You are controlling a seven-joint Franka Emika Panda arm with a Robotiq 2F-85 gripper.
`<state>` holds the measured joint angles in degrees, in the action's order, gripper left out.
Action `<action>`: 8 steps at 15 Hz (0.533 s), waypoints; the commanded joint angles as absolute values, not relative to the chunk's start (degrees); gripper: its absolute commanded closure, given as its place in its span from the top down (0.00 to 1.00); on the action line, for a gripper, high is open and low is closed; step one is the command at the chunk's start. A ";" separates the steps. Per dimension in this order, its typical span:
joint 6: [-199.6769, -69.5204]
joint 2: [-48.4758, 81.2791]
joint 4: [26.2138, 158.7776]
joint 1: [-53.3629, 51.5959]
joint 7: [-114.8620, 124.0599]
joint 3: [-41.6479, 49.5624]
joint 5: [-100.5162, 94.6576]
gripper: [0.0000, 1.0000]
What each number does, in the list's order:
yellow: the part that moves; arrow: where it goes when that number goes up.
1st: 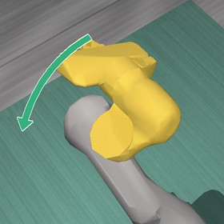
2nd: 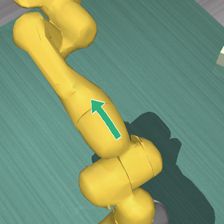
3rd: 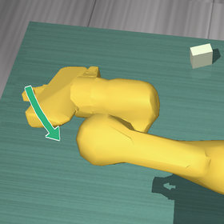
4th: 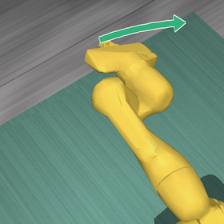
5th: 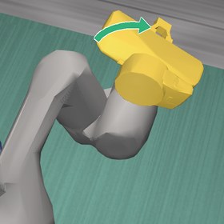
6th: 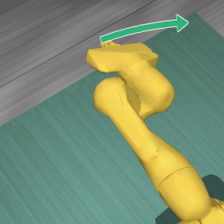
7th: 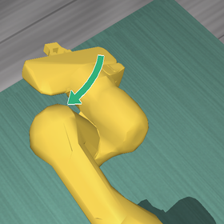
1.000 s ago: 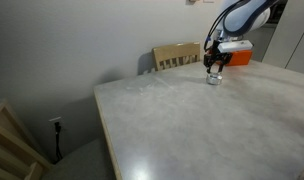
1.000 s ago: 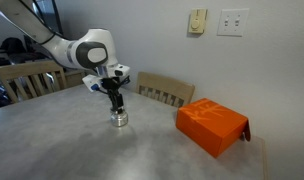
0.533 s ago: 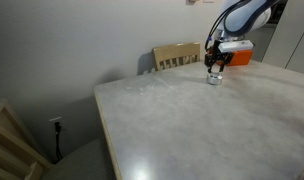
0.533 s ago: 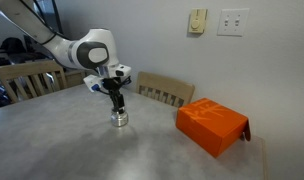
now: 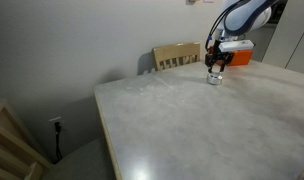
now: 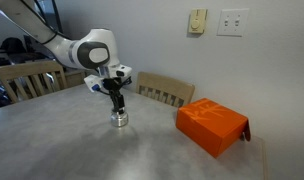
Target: Pick the lid from the table, place it on the bottle, put it back on the table then place it on the bottle again
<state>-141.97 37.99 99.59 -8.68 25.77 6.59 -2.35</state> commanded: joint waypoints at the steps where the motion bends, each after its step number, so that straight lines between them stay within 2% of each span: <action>1: -138.78 38.79 98.76 -7.37 24.40 5.63 -0.74 0.44; 8: -137.85 38.35 99.25 -7.36 24.92 5.97 -0.73 0.44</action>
<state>-139.52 37.95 99.15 -8.38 25.78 6.57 -1.73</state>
